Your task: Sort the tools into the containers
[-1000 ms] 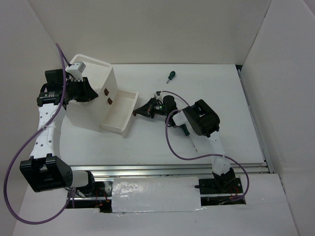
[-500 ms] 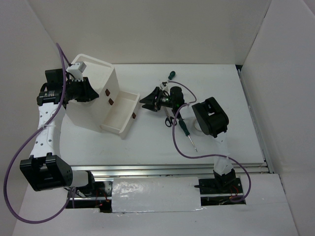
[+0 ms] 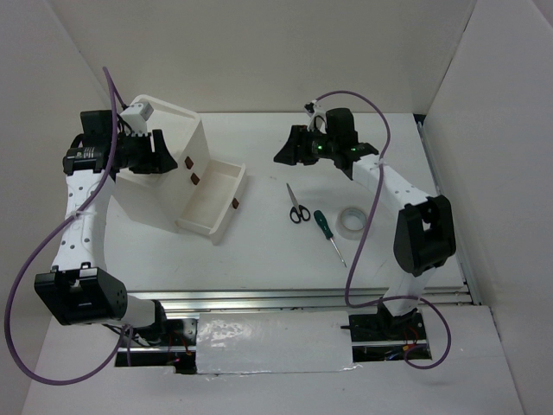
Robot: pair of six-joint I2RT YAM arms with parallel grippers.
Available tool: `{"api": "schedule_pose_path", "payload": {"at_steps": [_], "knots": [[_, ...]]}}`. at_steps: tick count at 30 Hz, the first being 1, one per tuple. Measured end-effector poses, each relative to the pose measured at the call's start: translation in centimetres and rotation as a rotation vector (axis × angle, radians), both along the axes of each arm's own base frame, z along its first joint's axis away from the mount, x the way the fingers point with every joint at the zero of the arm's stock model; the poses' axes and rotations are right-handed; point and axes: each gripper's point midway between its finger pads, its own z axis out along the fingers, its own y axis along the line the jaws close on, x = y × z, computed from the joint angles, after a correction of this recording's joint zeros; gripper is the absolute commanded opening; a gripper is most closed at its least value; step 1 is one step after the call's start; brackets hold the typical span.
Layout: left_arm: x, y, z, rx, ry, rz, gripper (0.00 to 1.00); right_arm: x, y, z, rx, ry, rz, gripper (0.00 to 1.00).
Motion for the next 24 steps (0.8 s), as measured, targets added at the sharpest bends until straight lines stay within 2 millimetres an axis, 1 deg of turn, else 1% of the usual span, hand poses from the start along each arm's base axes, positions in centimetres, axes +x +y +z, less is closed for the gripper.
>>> {"api": "schedule_pose_path", "payload": {"at_steps": [1,2,4,6,7,11,14,16,20,24], "knots": [[0.0,-0.1,0.2,0.004,-0.003,-0.001,0.68,-0.4,-1.1,0.4,-0.048,-0.028,-0.013,0.70],[0.1,-0.3,0.4,0.011,-0.008,-0.003,0.73,-0.7,-2.1,0.6,-0.100,-0.056,-0.029,0.70],[0.2,-0.6,1.0,0.024,-0.023,-0.010,0.75,-1.6,-4.2,0.3,-0.207,-0.081,-0.056,0.70],[0.2,-0.9,1.3,0.035,-0.036,-0.013,0.77,-2.8,-6.2,-1.6,-0.325,-0.058,-0.072,0.71],[0.1,-1.0,1.4,0.042,-0.039,-0.014,0.93,-3.5,-7.1,-2.9,-0.382,-0.035,-0.071,0.73],[-0.3,-1.3,2.6,0.073,-0.079,-0.007,0.97,-6.1,-10.2,-8.6,-0.600,0.086,-0.050,0.74],[-0.9,-1.3,3.8,0.092,-0.121,0.002,0.98,-7.6,-11.2,-11.6,-0.717,0.158,-0.013,0.75],[-1.3,-1.3,4.6,0.100,-0.144,0.008,0.98,-8.1,-11.6,-13.0,-0.778,0.184,0.005,0.75],[-2.2,-1.2,5.8,0.111,-0.184,0.018,0.98,-8.7,-12.3,-15.0,-0.864,0.218,0.027,0.74],[-3.0,-1.2,6.2,0.119,-0.208,0.026,0.98,-9.3,-12.8,-17.0,-0.915,0.275,0.044,0.72]]}}
